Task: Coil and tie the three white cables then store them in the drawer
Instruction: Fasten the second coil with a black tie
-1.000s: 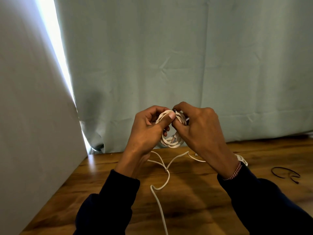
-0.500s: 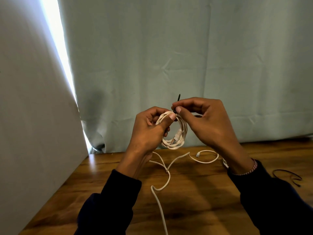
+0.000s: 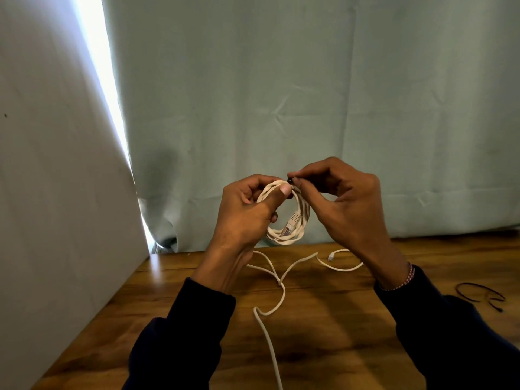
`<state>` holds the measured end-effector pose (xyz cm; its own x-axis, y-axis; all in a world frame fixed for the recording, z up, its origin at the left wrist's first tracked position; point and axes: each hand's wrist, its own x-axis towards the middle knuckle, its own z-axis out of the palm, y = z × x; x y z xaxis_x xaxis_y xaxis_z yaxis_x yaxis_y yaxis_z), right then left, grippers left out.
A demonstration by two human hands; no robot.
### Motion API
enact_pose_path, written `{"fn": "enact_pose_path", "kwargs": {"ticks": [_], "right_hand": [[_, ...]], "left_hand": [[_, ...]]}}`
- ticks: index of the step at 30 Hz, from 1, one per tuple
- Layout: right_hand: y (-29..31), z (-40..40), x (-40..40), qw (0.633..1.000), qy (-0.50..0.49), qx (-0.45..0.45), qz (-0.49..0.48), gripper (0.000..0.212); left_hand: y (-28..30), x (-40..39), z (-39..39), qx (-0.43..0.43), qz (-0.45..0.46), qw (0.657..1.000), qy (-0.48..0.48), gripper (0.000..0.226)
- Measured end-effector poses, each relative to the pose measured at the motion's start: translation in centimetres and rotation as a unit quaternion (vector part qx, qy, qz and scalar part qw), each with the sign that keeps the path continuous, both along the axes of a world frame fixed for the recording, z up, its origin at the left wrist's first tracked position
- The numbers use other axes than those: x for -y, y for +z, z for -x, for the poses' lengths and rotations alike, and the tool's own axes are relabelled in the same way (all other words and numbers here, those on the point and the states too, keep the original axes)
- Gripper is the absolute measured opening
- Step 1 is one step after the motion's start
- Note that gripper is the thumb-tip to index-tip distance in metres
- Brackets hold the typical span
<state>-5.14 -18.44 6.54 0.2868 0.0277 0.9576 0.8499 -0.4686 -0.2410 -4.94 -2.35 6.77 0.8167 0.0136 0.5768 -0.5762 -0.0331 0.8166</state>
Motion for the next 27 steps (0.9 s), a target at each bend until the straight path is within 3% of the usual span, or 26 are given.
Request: {"fn": "enact_pose_path", "kwargs": {"ticks": [5,18,27], "right_hand": [[0.1,-0.1,0.5,0.999,0.012,0.032,-0.008,0.016],[0.8,0.1,1.8,0.982,-0.061,0.086,0.159,0.019],[0.7,-0.3,1.5,0.97,-0.081,0.108,0.204,0.018]], "left_hand": [[0.2,-0.3,0.2,0.003,0.003,0.999,-0.033,0.015],[0.7,-0.8,0.6,0.009,0.019,0.998,-0.06,0.012],[0.9,-1.0,0.7,-0.023,0.034,0.998,-0.04,0.01]]}}
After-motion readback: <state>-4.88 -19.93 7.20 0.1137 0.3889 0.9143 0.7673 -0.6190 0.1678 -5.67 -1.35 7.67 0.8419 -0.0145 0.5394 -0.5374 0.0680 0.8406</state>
